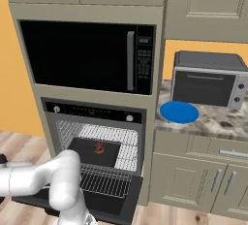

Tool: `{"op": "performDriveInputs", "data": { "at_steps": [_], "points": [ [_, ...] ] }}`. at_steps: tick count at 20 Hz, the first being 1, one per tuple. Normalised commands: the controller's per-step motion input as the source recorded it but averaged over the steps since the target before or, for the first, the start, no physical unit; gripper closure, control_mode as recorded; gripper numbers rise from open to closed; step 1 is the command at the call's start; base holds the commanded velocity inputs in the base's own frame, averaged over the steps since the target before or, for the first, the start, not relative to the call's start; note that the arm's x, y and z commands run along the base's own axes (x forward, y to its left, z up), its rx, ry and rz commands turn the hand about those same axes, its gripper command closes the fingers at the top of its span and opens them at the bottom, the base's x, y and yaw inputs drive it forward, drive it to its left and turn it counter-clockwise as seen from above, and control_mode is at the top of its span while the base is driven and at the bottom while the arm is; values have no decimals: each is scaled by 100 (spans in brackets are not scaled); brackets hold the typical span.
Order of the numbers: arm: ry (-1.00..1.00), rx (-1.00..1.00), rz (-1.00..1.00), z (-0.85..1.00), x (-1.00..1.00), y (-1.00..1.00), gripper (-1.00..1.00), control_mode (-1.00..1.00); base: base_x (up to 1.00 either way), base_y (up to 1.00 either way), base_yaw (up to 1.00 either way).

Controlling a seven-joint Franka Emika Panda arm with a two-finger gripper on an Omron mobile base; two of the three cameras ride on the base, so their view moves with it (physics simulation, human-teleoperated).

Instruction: Take the baked cake out of the oven and place it on the plate for cooling. Then close the oven door.

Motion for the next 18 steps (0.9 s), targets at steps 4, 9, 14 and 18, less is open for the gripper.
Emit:
{"op": "performDriveInputs", "data": {
  "at_steps": [4,9,14,18],
  "points": [
    [0,1,0,54,0,-42,-100,-100,0,0,0],
    [0,2,0,55,0,-42,-100,-100,0,0,0],
    [-4,10,0,26,0,-39,-100,-100,0,0,0],
    [-26,12,5,14,0,-42,-100,-100,0,0,0]
  ]
}}
